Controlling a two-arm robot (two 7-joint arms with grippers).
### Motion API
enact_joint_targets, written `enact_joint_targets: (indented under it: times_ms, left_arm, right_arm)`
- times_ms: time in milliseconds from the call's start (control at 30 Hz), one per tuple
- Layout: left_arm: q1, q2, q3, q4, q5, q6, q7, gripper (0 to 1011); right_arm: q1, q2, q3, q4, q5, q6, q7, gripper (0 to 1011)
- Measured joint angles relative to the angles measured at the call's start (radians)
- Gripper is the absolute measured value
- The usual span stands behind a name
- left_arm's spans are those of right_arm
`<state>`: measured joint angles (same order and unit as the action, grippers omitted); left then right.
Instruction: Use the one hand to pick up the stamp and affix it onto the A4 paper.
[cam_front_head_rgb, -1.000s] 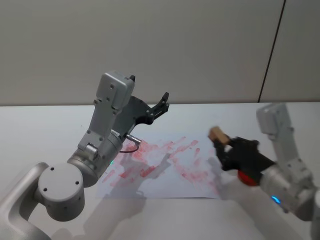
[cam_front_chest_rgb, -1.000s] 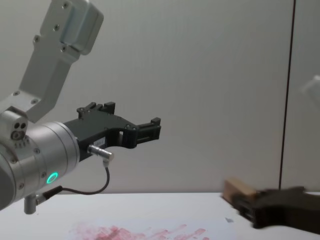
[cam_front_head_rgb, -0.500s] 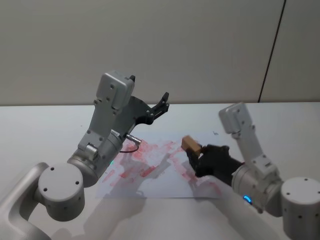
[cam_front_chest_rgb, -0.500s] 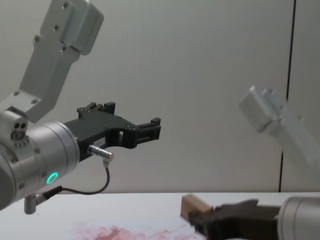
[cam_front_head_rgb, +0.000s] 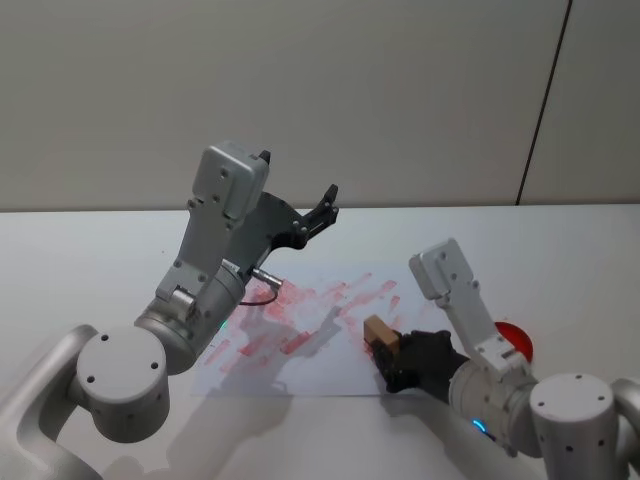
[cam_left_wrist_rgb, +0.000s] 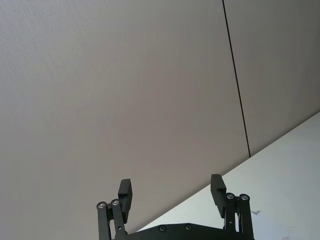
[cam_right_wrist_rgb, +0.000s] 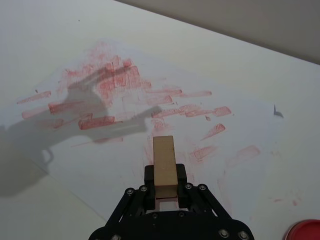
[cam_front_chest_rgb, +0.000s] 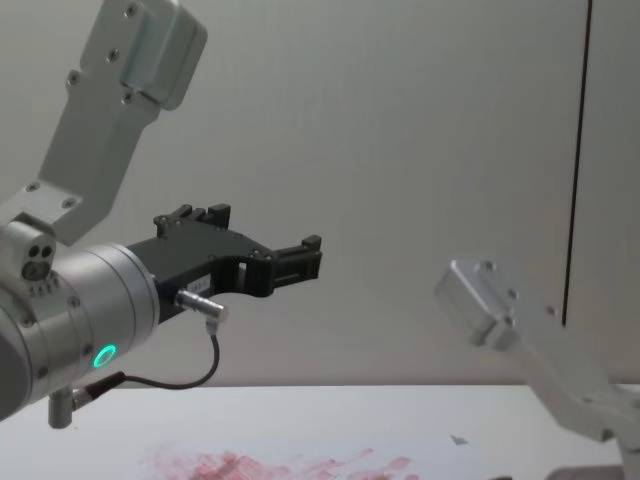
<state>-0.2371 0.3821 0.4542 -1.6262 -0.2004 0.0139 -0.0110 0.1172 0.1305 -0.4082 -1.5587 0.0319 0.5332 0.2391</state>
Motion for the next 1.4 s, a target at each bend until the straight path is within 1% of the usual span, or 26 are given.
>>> enact_joint_targets:
  times_ms: [167,533,767,900,1033,1067,1133,1167,1233,1267,1333,1367,1400]
  left_arm:
    - [0.0,0.0,0.0,0.0,0.0,0.0,0.0,1001]
    - [0.0,0.0,0.0,0.0,0.0,0.0,0.0,1001]
    - [0.0,0.0,0.0,0.0,0.0,0.0,0.0,1001]
    - [0.0,0.0,0.0,0.0,0.0,0.0,0.0,1001]
    - [0.0,0.0,0.0,0.0,0.0,0.0,0.0,1001]
    - [0.0,0.0,0.0,0.0,0.0,0.0,0.0,1001]
    - [0.0,0.0,0.0,0.0,0.0,0.0,0.0,1001]
    - [0.0,0.0,0.0,0.0,0.0,0.0,0.0,1001]
    - [0.0,0.0,0.0,0.0,0.0,0.0,0.0,1001]
    - [0.0,0.0,0.0,0.0,0.0,0.0,0.0,1001]
    - [0.0,0.0,0.0,0.0,0.0,0.0,0.0,1001]
    - [0.0,0.0,0.0,0.0,0.0,0.0,0.0,1001]
    - [0.0,0.0,0.0,0.0,0.0,0.0,0.0,1001]
  right_arm:
    - [-0.001,-0.003,-0.003,0.012,-0.01,0.018,-0.014,219]
    - [-0.001,-0.009,-0.003,0.026,-0.015,0.03,-0.035,219]
    - [-0.002,-0.013,0.005,0.027,0.003,0.029,-0.051,219]
    - [-0.003,-0.013,0.012,0.015,0.025,0.02,-0.059,219]
    - [-0.002,-0.013,0.022,-0.018,0.052,0.006,-0.065,219]
    - [-0.002,-0.012,0.027,-0.034,0.067,0.0,-0.068,219]
    - [-0.003,-0.01,0.034,-0.052,0.081,-0.006,-0.073,218]
    - [-0.005,-0.006,0.041,-0.071,0.097,-0.011,-0.078,218]
    - [-0.009,0.002,0.052,-0.095,0.111,-0.014,-0.083,219]
    - [-0.014,0.012,0.064,-0.119,0.13,-0.018,-0.091,219]
    - [-0.021,0.023,0.075,-0.139,0.145,-0.021,-0.097,219]
    - [-0.029,0.035,0.086,-0.159,0.161,-0.022,-0.104,218]
    - [-0.029,0.035,0.086,-0.159,0.161,-0.022,-0.104,219]
